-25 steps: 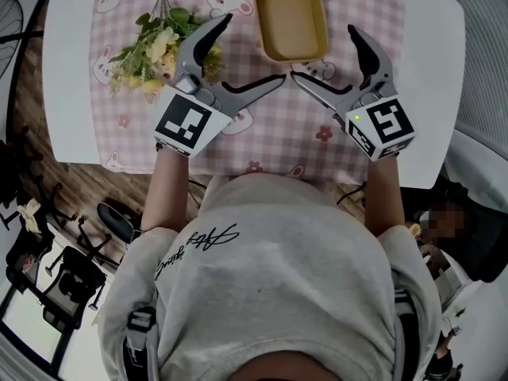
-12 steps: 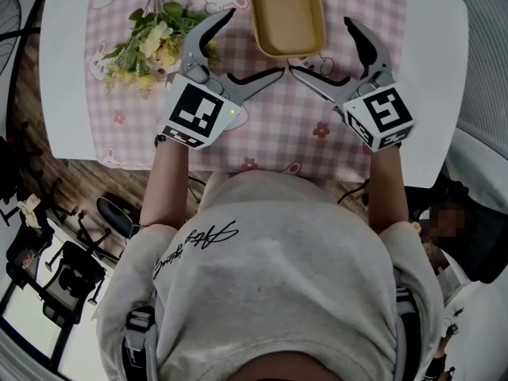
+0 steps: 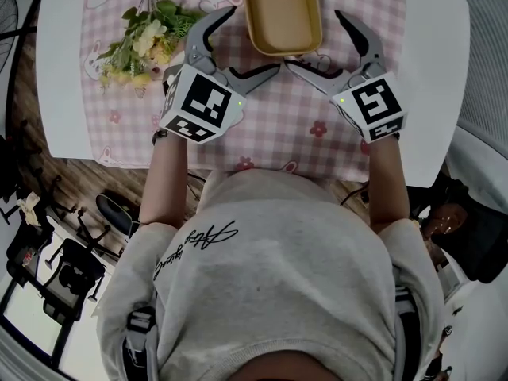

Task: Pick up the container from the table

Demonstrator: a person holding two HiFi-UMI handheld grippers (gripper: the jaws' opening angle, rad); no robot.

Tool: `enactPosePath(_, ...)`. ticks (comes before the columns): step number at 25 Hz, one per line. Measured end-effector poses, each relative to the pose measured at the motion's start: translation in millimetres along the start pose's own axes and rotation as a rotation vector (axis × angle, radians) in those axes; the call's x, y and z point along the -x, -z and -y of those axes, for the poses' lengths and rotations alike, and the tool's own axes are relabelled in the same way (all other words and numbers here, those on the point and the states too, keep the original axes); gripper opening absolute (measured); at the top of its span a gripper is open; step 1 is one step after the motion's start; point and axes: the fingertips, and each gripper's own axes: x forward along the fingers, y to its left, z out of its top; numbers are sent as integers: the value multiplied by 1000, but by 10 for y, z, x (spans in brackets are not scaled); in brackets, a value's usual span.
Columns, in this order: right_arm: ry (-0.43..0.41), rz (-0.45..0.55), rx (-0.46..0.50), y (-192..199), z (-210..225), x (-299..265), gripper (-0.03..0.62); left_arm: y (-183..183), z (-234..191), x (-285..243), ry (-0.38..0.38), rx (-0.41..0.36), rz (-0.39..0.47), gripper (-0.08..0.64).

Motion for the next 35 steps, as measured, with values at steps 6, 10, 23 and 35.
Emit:
enactPosePath(6, -8, -41, 31, 95, 4, -74, 504, 97, 7, -72, 12, 10, -72, 491)
enactPosePath(10, -27, -58, 34, 116, -4, -112, 483, 114, -4, -100, 17, 13, -95, 491)
enactPosePath(23, -66, -78, 28, 108, -16, -184, 462, 158, 8, -191, 68, 21, -174, 491)
enactPosePath(35, -71, -102, 49, 149, -15, -213, 419, 180, -20, -269, 50, 4, -206, 440)
